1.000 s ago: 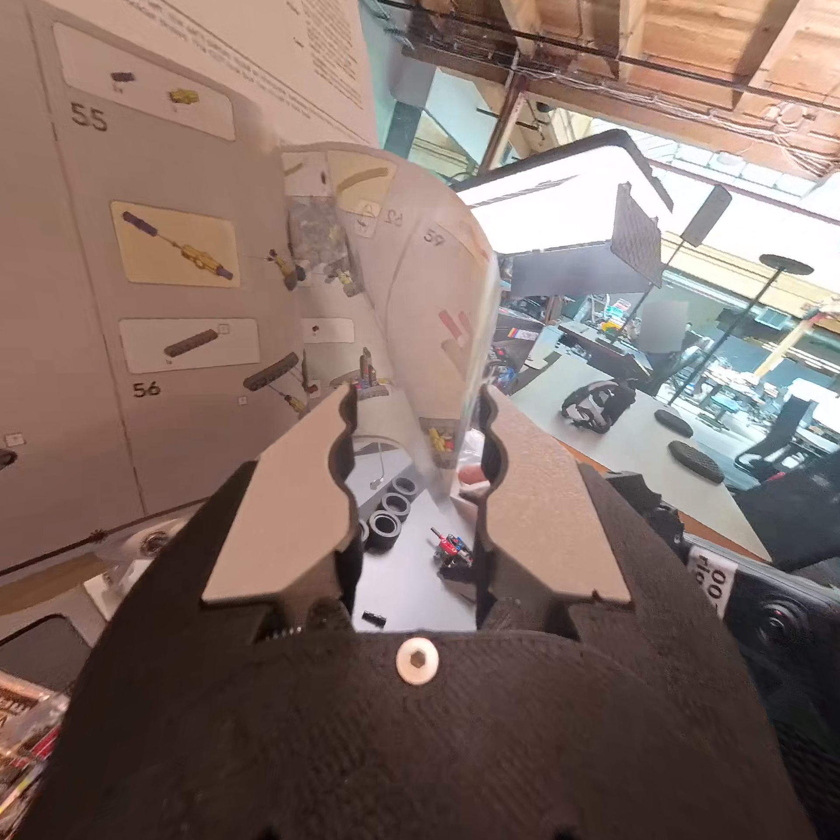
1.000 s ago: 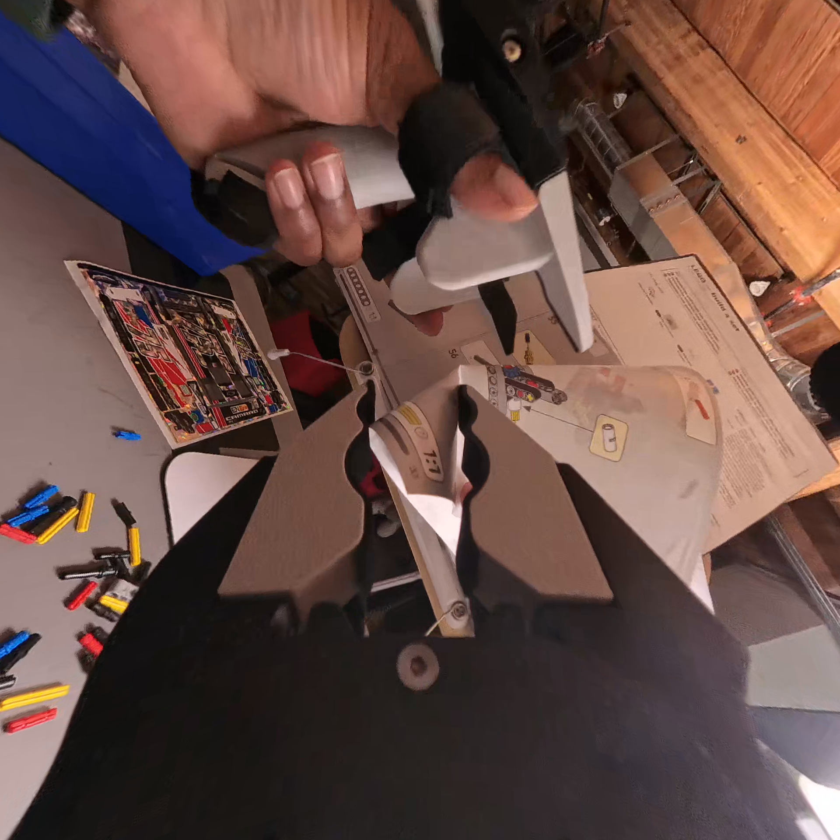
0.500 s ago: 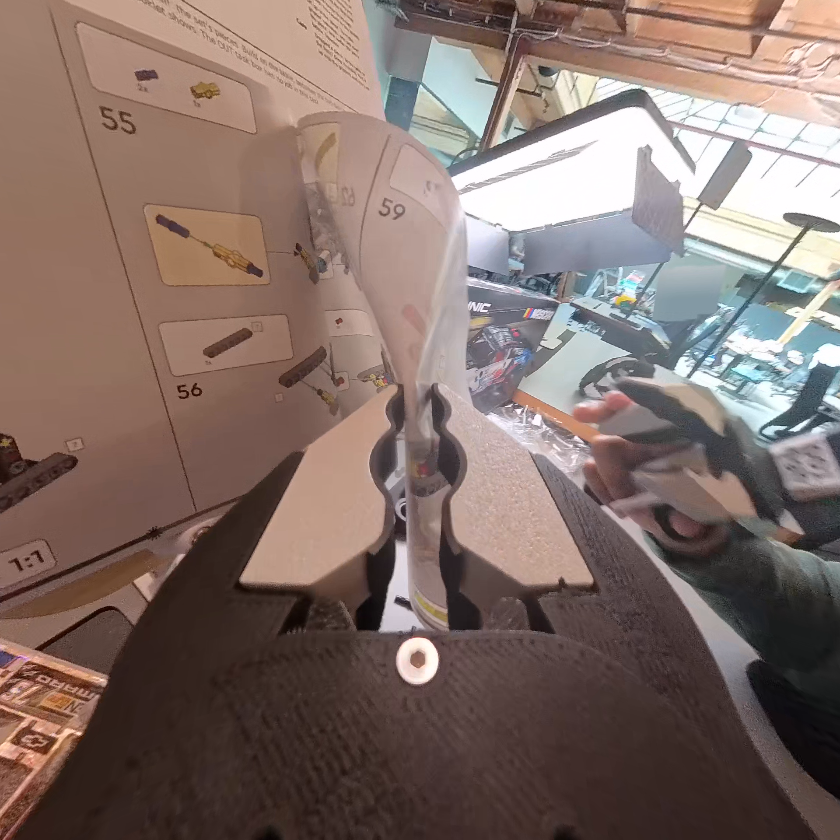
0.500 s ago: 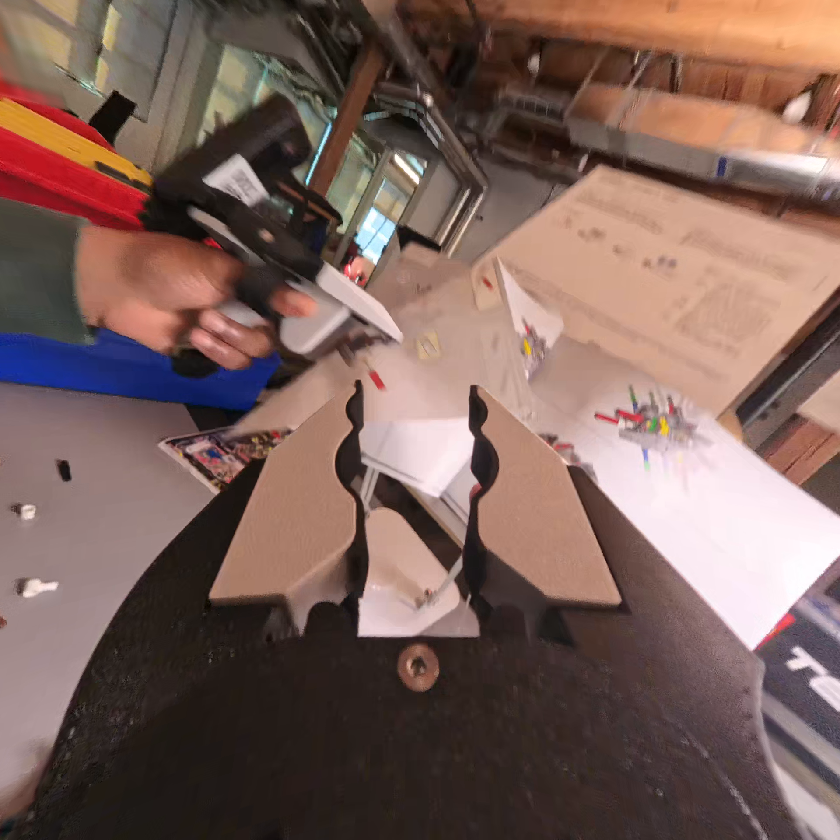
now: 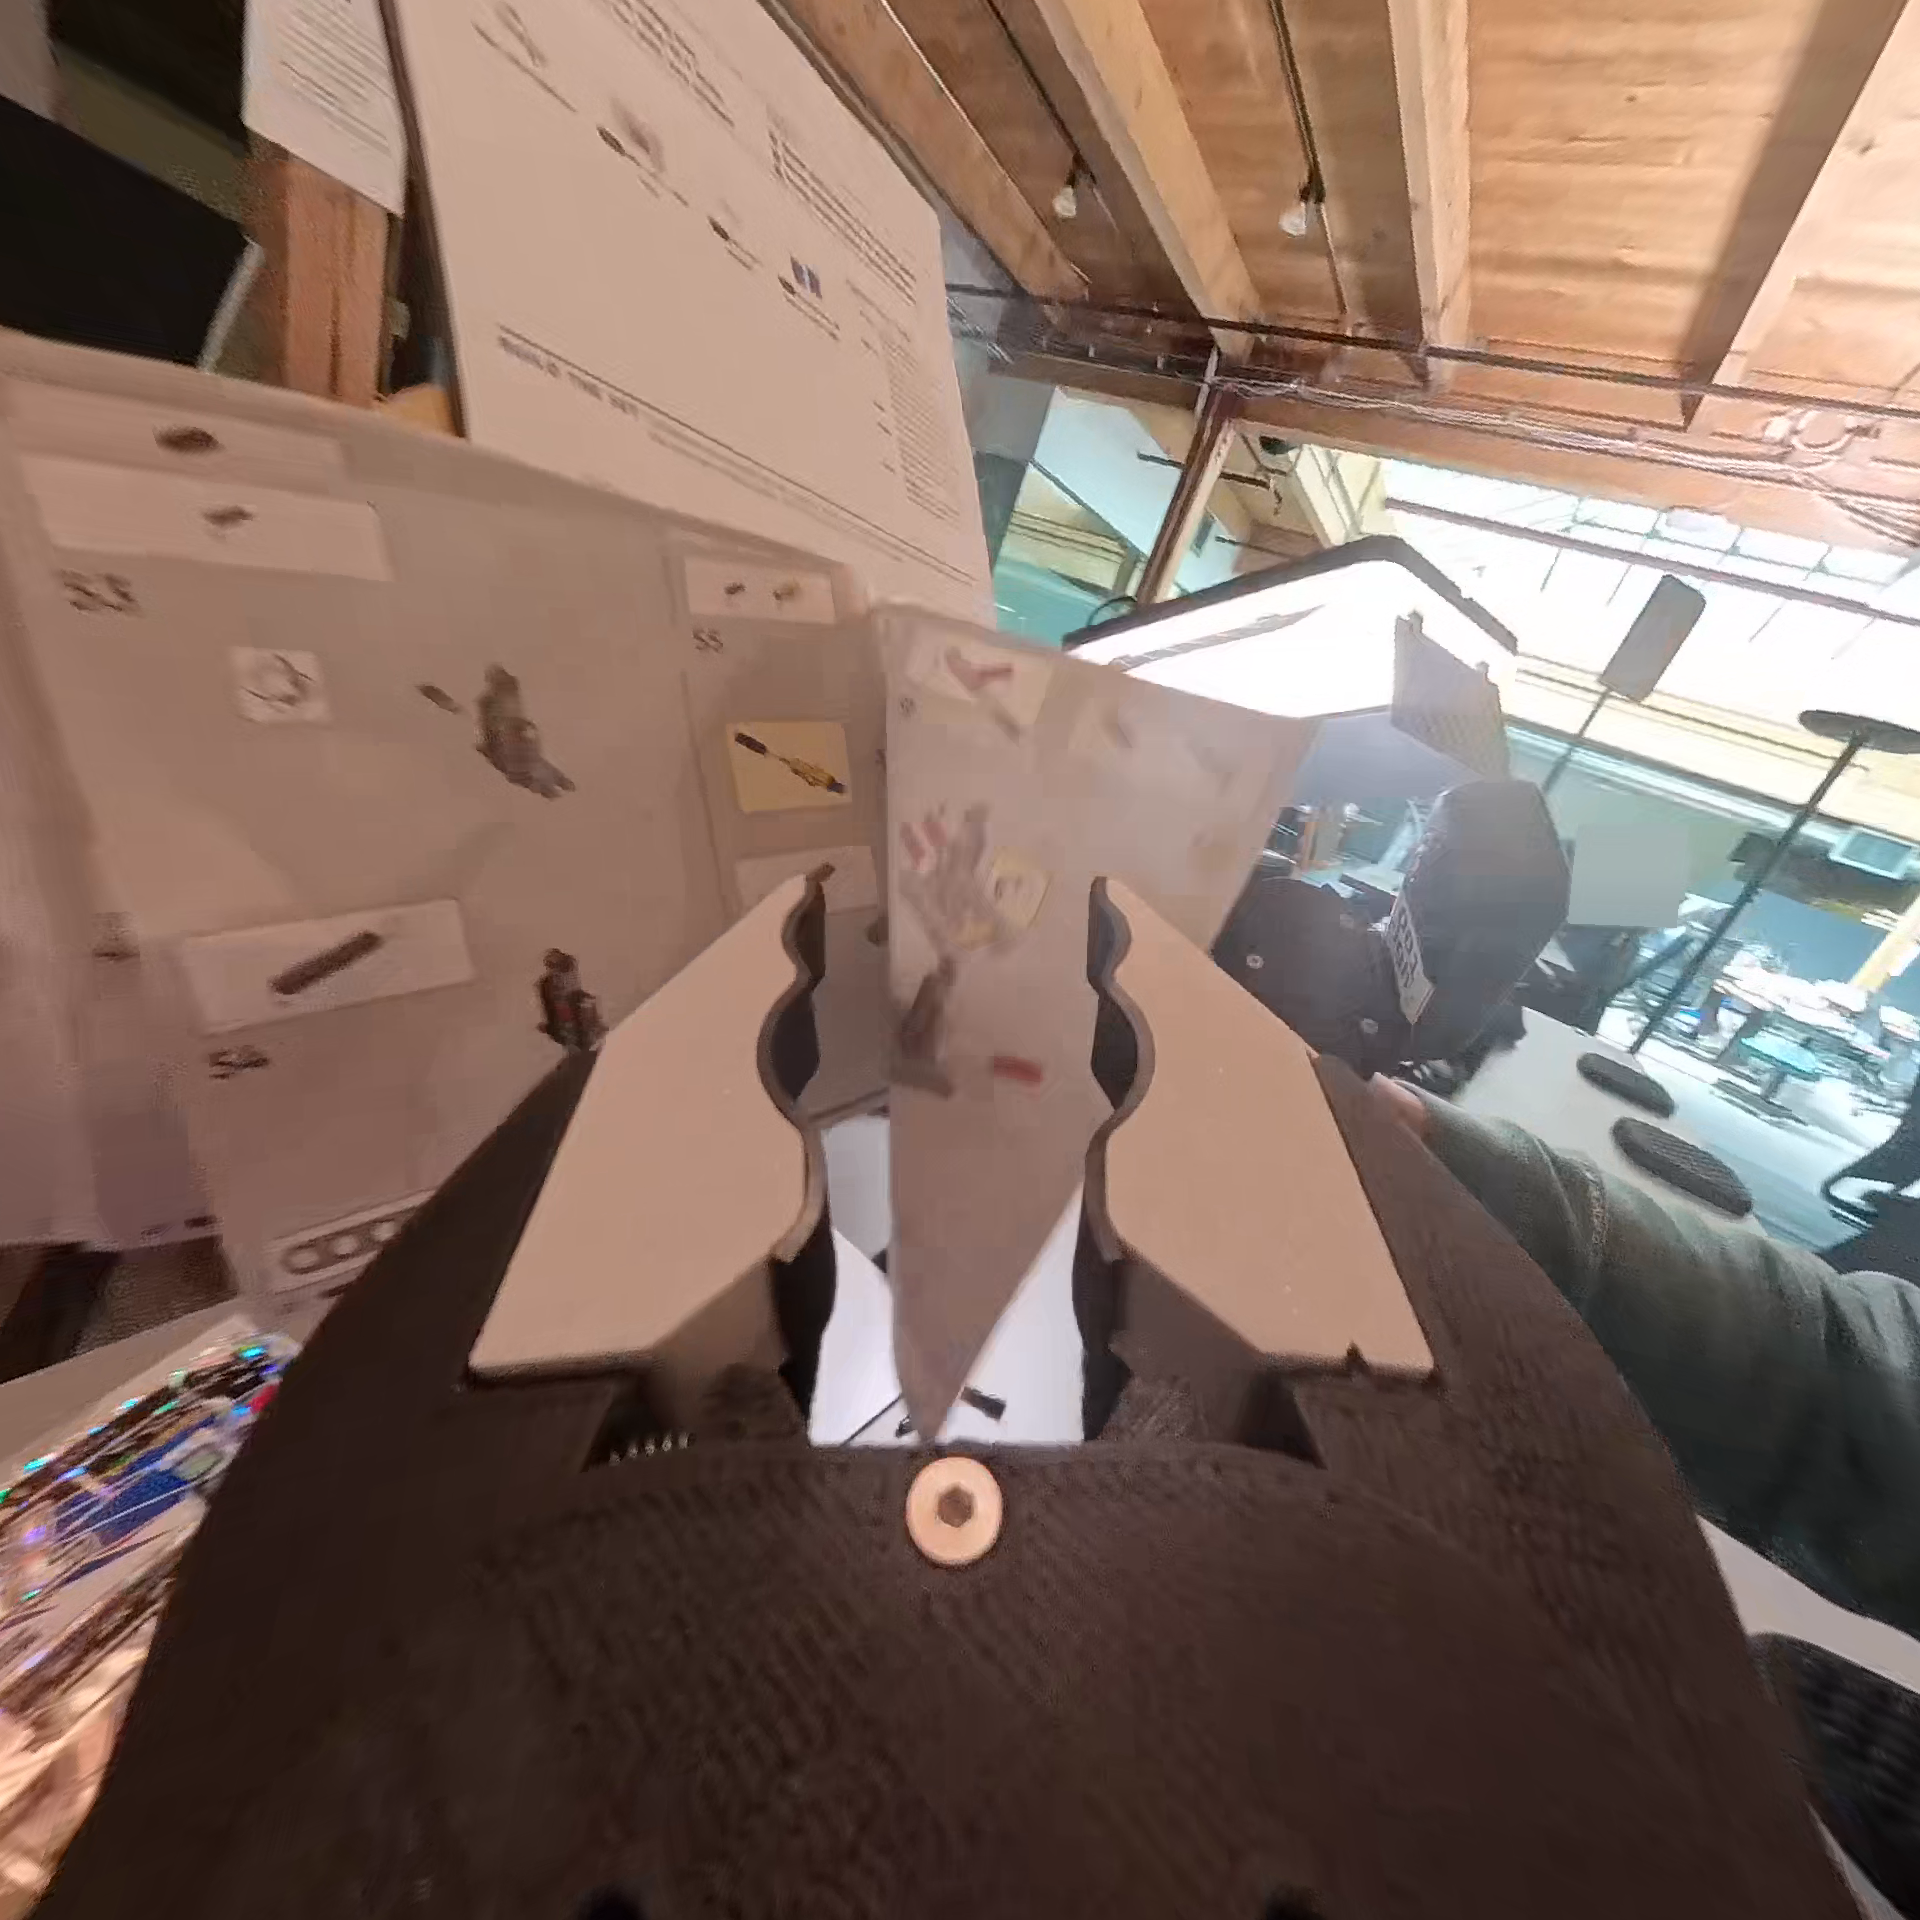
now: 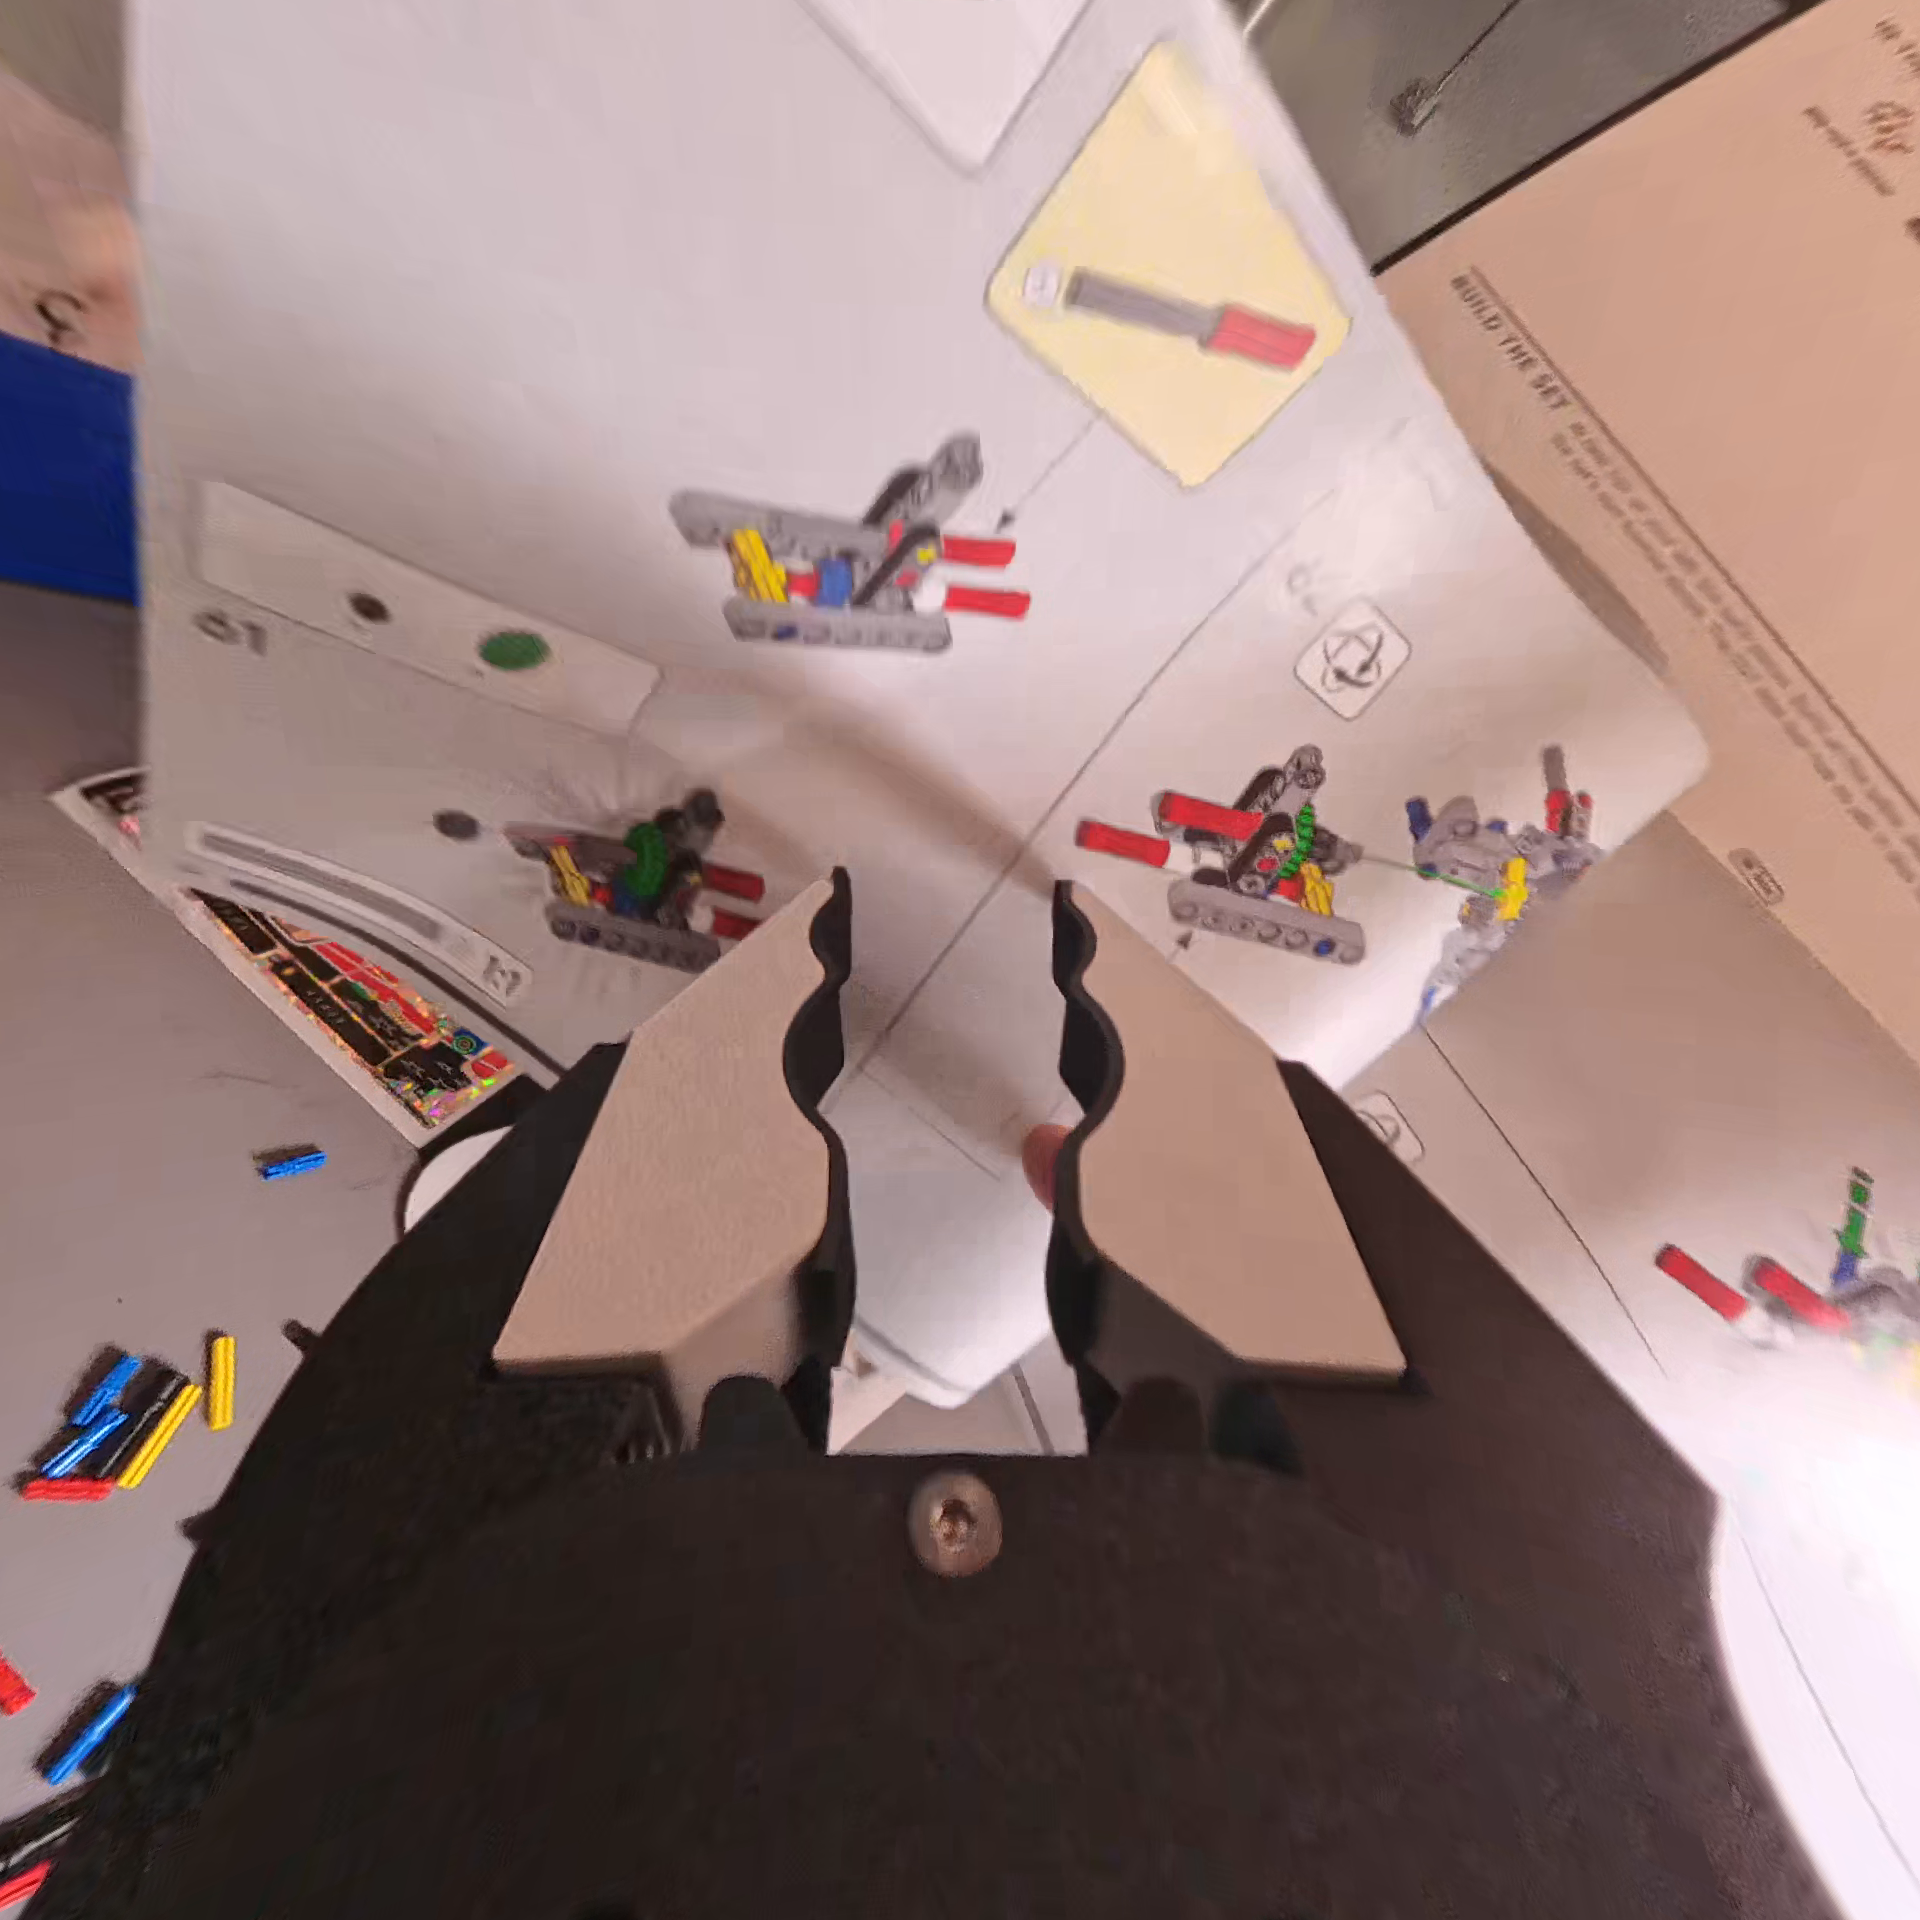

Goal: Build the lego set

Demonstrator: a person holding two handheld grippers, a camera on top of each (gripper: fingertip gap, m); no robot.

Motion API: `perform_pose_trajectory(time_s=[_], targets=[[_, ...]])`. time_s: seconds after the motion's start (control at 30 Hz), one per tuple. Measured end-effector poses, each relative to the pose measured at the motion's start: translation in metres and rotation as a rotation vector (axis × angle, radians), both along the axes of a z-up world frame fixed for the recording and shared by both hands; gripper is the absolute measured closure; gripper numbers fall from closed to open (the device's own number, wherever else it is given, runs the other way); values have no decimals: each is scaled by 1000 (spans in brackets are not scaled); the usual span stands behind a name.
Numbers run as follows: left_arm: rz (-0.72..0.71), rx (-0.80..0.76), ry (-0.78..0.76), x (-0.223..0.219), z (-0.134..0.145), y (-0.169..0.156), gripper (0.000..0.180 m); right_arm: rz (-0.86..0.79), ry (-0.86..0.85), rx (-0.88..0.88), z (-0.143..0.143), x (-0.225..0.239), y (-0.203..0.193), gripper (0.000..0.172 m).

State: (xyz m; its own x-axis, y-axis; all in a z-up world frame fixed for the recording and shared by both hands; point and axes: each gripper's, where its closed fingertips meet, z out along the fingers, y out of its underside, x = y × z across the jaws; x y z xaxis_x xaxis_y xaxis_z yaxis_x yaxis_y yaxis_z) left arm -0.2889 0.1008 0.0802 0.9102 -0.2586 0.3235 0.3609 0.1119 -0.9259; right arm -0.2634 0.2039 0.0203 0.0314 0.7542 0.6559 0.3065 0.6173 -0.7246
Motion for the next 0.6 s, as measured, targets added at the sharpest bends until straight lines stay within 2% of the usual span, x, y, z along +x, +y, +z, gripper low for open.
perform_pose_trajectory(time_s=[0.03,0.13,0.23,0.33,0.4,0.47,0.6], targets=[[21,-9,15,-5,-1,-6,130,-4,-20,14,-4,-6,-2,134],[71,-92,48,-17,-20,-11,128,-10,-63,42,-13,-20,-7,135],[173,-193,101,-32,-47,-4,135,-14,-77,51,-16,-30,-10,135],[268,-288,209,-37,-77,13,147,-2,-71,25,-15,-35,-14,136],[372,-371,285,-50,-97,29,146,18,-52,0,-11,-34,-18,136],[457,-379,331,-63,-104,43,149,38,-2,-52,1,-26,-24,135],[432,-431,290,-73,-119,67,139,-18,208,-124,45,21,-4,125]])
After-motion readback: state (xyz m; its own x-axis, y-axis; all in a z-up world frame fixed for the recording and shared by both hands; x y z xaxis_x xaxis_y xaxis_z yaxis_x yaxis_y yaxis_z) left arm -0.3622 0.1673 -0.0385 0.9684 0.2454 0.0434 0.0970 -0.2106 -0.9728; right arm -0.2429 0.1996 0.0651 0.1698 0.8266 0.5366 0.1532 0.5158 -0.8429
